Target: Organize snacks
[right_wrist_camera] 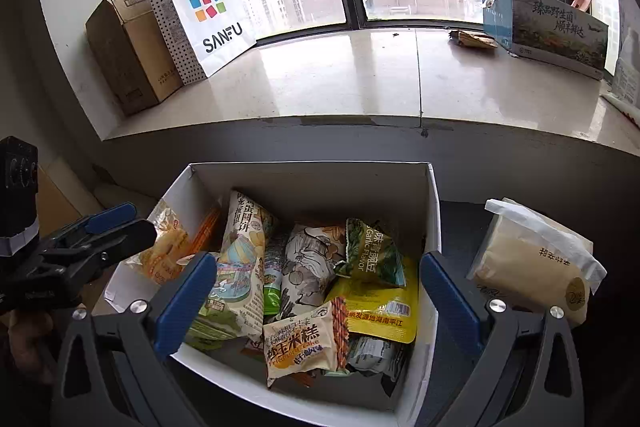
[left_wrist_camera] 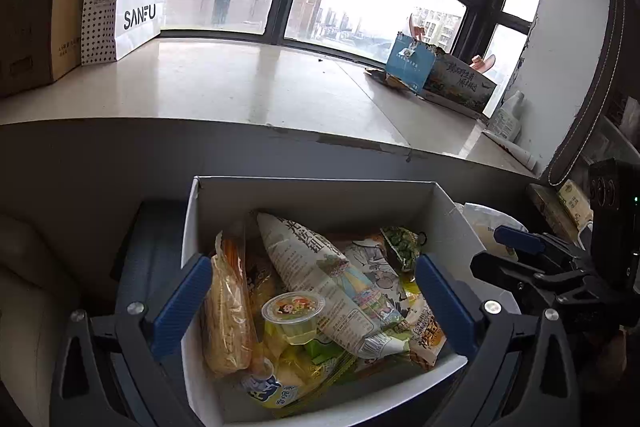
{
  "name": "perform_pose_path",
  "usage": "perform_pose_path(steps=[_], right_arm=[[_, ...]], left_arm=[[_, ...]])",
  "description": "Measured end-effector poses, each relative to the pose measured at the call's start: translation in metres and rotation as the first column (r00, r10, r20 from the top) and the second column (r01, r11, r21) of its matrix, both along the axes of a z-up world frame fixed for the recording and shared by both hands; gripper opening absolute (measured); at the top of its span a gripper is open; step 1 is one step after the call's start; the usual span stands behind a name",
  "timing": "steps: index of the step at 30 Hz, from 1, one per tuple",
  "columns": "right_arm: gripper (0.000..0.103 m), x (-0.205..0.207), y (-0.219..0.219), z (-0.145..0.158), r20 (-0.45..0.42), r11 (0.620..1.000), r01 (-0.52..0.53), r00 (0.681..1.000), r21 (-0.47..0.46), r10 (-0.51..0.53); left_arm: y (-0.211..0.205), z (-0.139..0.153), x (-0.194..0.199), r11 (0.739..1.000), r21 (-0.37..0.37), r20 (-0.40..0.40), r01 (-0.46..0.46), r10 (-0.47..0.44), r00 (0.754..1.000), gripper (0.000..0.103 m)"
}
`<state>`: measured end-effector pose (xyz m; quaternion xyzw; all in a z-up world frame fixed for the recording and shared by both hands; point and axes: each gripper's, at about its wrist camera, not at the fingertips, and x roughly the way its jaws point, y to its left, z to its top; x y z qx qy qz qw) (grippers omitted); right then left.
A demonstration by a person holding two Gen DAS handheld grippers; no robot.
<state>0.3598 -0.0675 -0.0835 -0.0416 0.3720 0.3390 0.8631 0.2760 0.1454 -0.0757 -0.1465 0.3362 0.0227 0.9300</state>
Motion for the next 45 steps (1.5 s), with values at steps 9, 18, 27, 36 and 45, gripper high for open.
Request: perform_pose_path(steps=[9, 18, 27, 36, 45], right_arm=[[0.103, -0.051, -0.019, 0.025, 0.214, 0.997, 0.054, 0.976, -0.056, -0.041], [0.103, -0.137, -0.052, 0.050, 0.257, 0.999, 0.021, 0.966, -0.042, -0.009], [0.103, -0.223, -0.087, 0.058, 0.255, 1.000, 0.022, 0.967, 0.000, -0.021], [0.103, -0.274, -0.118, 0.061, 0.262, 0.992, 0.108, 0.958, 0.062, -0.121], [0.103, -0.274, -0.131, 0.064, 0.254, 0.983, 0.164, 0.950, 0.081, -0.180]], left_arm=[[-0.022, 0.029, -0.069, 0.971, 0.187, 0.137, -0.151, 0.126, 0.983, 0.103], [-0.045, 0.054, -0.154, 0.995, 0.088, 0.184, -0.046, 0.029, 0.983, 0.103], [-0.076, 0.059, -0.227, 0.997, 0.079, 0.163, -0.015, 0.001, 0.987, 0.103], [-0.105, 0.062, -0.265, 0.993, 0.114, 0.176, 0.014, -0.034, 0.984, 0.103], [-0.109, 0.066, -0.263, 0.989, 0.146, 0.167, 0.015, -0.039, 0.985, 0.103]])
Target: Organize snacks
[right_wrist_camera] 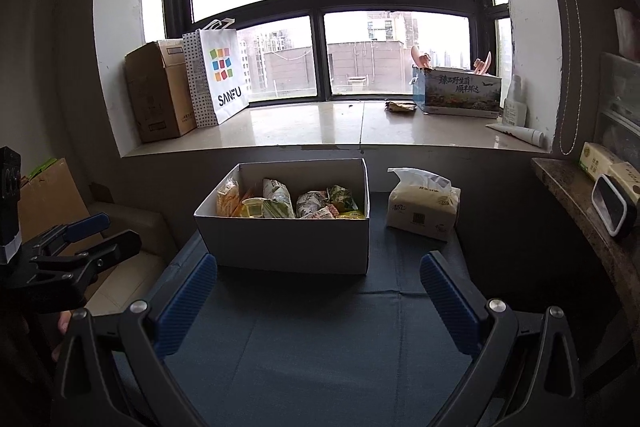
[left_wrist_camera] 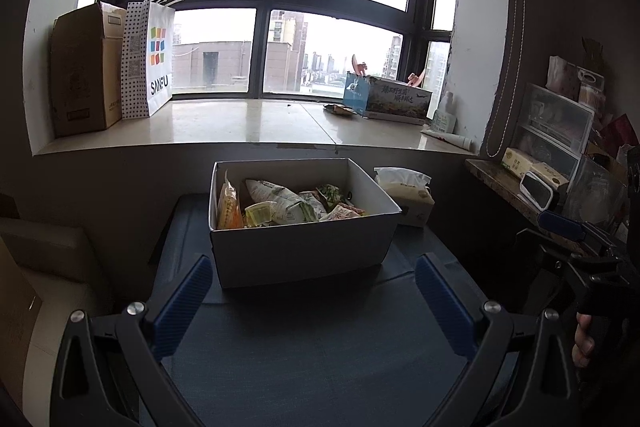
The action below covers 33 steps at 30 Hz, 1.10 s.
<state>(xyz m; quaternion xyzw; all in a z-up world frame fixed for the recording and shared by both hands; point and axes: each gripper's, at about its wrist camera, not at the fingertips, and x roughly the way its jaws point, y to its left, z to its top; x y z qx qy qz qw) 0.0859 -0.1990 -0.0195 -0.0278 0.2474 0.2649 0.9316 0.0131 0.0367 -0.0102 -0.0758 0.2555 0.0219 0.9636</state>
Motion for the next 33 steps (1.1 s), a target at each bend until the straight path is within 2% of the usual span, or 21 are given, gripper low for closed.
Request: perform_pose_path(steps=[33], right_arm=[[0.103, -0.0021, 0.0033, -0.0022, -0.010, 1.000, -0.017, 1.000, -0.008, 0.017]], left_arm=[[-0.0078, -0.0004, 0.0021, 1.000, 0.020, -0.015, 0.022, -0.022, 1.000, 0.103]])
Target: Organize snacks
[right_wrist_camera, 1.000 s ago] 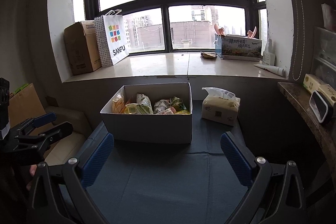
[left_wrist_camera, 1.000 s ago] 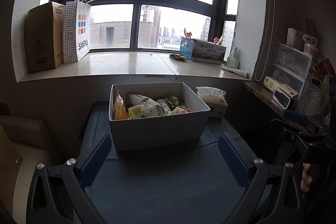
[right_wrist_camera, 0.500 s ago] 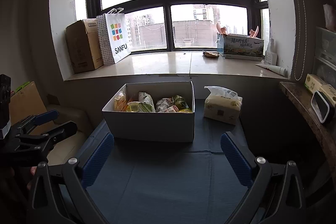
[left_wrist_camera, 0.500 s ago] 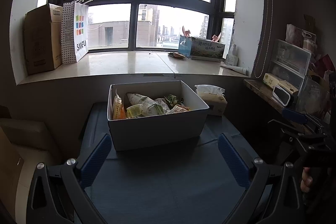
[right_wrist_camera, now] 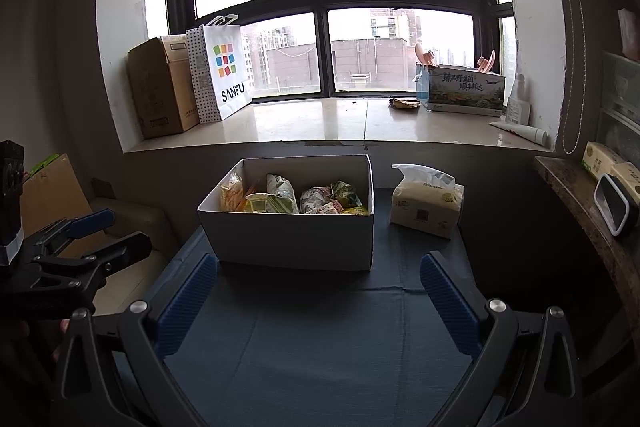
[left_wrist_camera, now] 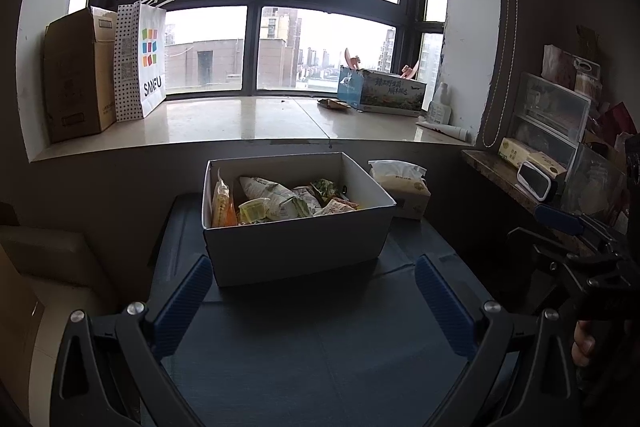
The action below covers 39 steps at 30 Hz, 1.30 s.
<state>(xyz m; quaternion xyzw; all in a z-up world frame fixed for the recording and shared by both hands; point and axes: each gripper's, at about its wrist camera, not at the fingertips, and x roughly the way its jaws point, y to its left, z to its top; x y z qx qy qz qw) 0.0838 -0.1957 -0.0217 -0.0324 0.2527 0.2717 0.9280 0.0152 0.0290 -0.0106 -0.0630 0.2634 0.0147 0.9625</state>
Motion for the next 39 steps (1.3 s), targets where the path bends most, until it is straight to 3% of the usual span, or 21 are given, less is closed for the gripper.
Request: perform_pose_path(steps=[39], right_arm=[[0.103, -0.0008, 0.0008, -0.0020, -0.010, 1.000, -0.003, 1.000, -0.006, 0.003]], left_arm=[[-0.0035, -0.0010, -0.0004, 0.999, 0.000, -0.006, 0.035, -0.035, 0.999, 0.103]])
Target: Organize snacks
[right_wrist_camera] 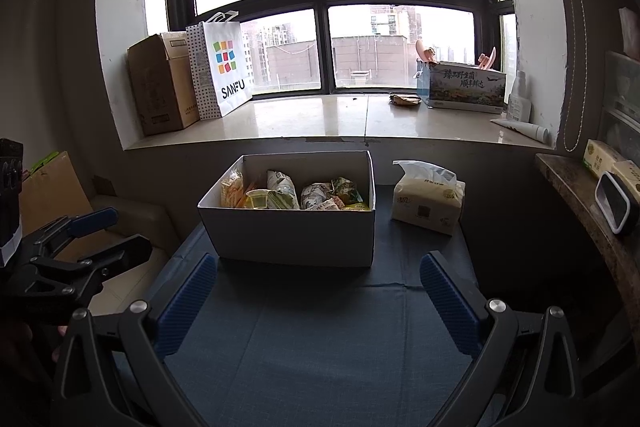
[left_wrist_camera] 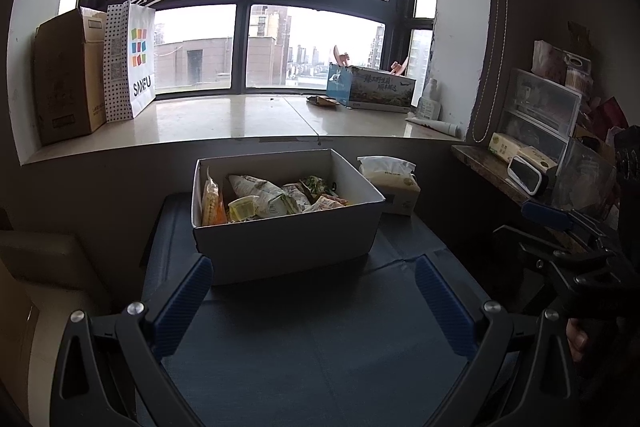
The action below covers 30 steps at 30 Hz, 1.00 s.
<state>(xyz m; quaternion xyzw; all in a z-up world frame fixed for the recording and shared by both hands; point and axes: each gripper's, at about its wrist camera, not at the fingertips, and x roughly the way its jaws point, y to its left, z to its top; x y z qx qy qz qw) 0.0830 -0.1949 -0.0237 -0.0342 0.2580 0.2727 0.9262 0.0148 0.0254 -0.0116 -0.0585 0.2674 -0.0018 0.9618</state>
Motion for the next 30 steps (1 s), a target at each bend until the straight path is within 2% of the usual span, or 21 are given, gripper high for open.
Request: perform_pose_path(steps=[30], right_arm=[[0.103, -0.0006, -0.0001, 0.0004, 0.002, 1.000, -0.006, 1.000, -0.006, 0.006]], left_arm=[[-0.0045, 0.0008, -0.0018, 1.000, 0.017, -0.006, 0.016, -0.015, 1.000, 0.103]])
